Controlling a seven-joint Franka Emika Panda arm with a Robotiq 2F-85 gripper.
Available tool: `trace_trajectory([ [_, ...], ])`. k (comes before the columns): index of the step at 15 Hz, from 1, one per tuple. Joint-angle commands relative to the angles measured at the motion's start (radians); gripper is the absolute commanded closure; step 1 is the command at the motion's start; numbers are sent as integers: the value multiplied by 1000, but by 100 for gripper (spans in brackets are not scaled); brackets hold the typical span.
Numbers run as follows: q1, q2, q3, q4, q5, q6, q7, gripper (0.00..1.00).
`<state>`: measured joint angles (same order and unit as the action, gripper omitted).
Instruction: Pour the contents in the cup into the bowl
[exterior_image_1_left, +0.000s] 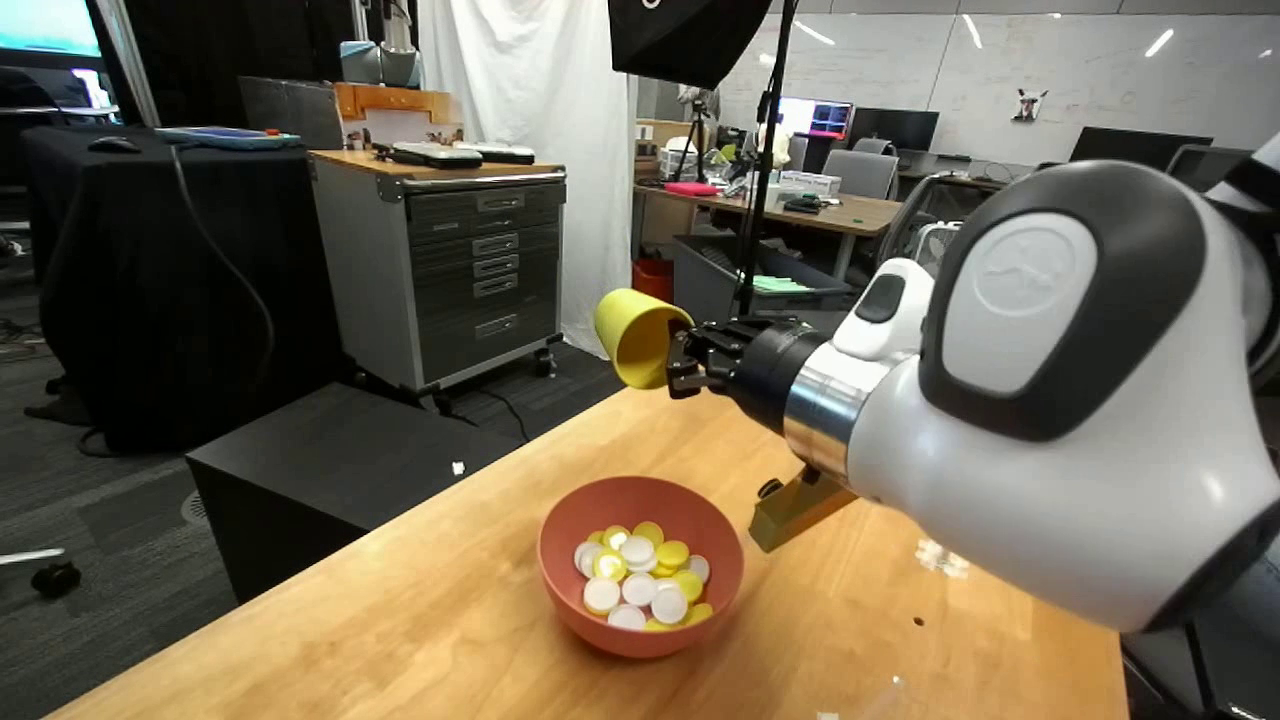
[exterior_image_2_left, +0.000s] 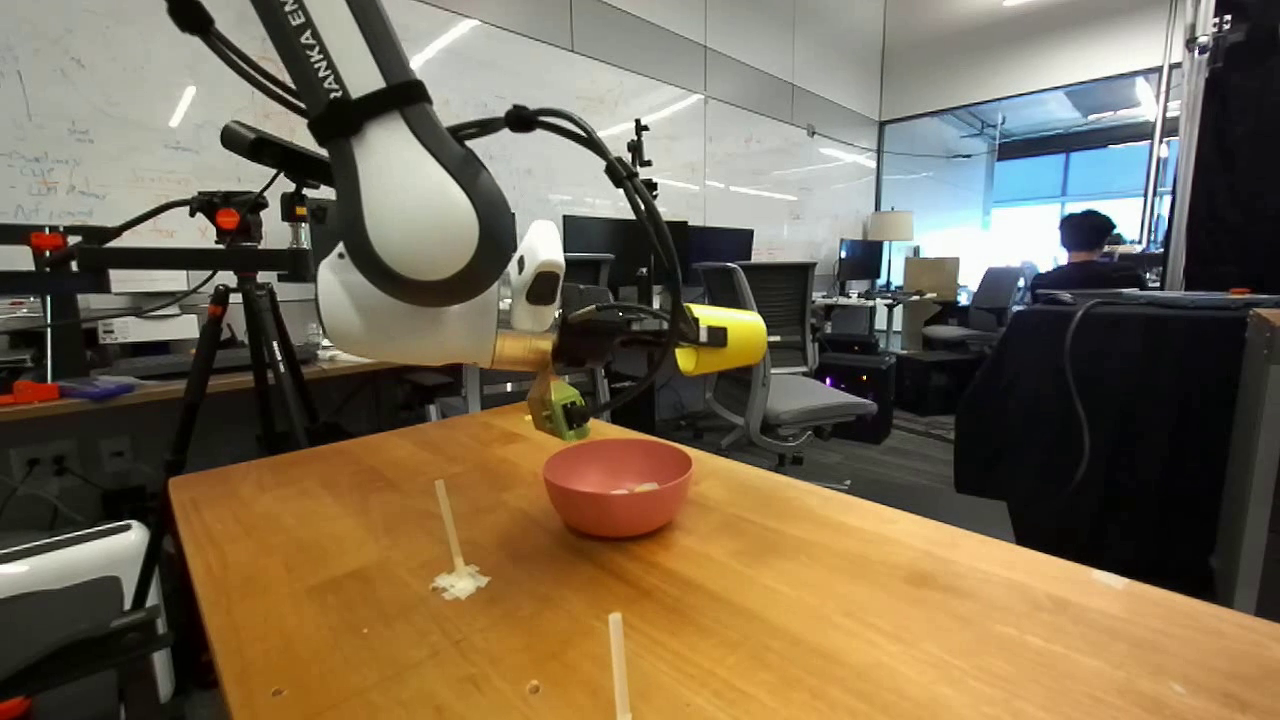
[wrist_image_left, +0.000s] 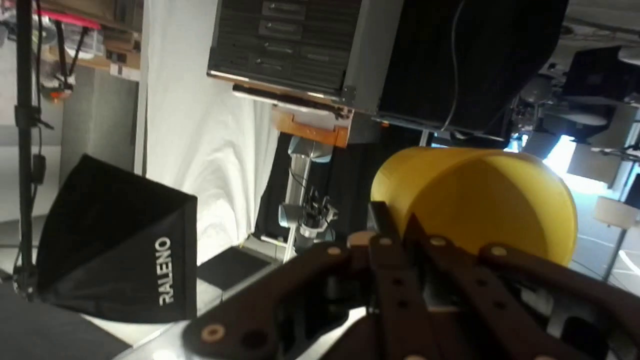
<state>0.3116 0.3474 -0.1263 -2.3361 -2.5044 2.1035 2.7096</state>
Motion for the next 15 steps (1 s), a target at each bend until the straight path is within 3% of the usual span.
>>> trace_trajectory([
  [1,-201,-48,122,67,32,229,-3,95],
  [5,-321,-54,161,145,133,482,-56,95],
  [9,-388,-47,165,193,279,679,-143,95],
  [15,-383,-23,81,198,582,955,-379,95],
])
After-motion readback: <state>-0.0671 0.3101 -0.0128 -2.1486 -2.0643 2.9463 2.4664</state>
